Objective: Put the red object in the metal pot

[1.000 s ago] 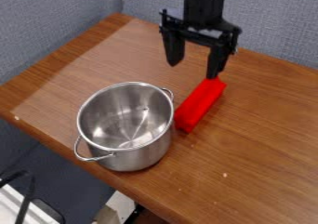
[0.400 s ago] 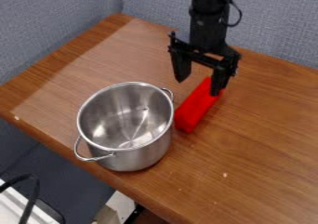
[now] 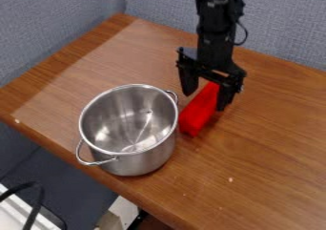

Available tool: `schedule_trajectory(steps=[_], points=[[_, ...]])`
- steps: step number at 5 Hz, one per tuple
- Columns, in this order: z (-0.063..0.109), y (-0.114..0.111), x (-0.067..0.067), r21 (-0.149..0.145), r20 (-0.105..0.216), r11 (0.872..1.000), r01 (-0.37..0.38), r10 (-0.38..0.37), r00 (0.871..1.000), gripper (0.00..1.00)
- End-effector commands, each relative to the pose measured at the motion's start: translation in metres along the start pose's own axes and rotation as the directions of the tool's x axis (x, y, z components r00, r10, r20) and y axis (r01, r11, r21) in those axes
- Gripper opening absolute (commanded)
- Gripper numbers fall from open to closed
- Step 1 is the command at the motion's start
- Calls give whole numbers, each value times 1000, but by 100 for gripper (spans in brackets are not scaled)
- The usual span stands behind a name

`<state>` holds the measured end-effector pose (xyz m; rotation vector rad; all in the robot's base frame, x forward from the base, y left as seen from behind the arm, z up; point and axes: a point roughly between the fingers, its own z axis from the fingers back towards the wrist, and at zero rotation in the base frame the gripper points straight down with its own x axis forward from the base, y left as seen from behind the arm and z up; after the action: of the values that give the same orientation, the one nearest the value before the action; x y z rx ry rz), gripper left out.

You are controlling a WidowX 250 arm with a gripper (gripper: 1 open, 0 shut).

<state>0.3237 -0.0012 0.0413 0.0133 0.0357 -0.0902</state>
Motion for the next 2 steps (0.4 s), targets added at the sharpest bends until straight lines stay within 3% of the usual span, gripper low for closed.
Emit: schedule_trajectory(steps=[1,2], points=[[1,4,4,-4,22,1000,-5,5,1000,100],[-3,6,5,-1,15,1000,-5,5,1000,100]])
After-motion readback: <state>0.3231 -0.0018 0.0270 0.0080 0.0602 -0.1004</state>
